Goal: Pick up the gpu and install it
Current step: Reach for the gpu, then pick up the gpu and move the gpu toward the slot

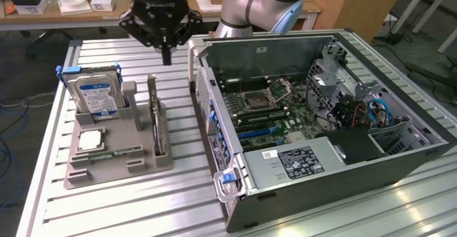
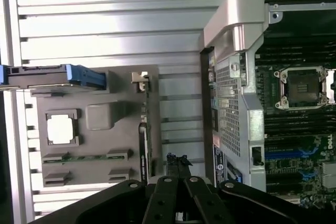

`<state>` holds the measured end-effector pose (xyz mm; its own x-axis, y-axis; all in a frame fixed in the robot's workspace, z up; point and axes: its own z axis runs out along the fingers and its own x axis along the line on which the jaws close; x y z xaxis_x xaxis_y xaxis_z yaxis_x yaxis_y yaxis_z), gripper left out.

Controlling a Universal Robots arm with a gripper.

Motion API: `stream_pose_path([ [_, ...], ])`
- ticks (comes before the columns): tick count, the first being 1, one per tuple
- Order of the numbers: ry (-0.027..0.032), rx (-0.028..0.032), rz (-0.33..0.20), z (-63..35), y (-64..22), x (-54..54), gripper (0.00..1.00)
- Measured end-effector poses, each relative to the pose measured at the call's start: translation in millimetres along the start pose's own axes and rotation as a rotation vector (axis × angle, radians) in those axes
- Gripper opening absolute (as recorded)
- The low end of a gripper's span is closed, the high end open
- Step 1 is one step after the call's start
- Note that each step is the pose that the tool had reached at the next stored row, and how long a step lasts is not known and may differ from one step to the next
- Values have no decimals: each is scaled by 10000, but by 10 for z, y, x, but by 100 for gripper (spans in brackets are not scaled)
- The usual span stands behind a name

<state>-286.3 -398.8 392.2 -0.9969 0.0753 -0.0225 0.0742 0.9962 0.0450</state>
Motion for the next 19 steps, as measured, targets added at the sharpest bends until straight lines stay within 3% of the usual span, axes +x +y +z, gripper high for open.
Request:
stream_pose_path([
  [11, 29, 1, 1, -6, -30, 394, 10],
  [19, 39, 3, 1, -6, -32, 420, 10],
])
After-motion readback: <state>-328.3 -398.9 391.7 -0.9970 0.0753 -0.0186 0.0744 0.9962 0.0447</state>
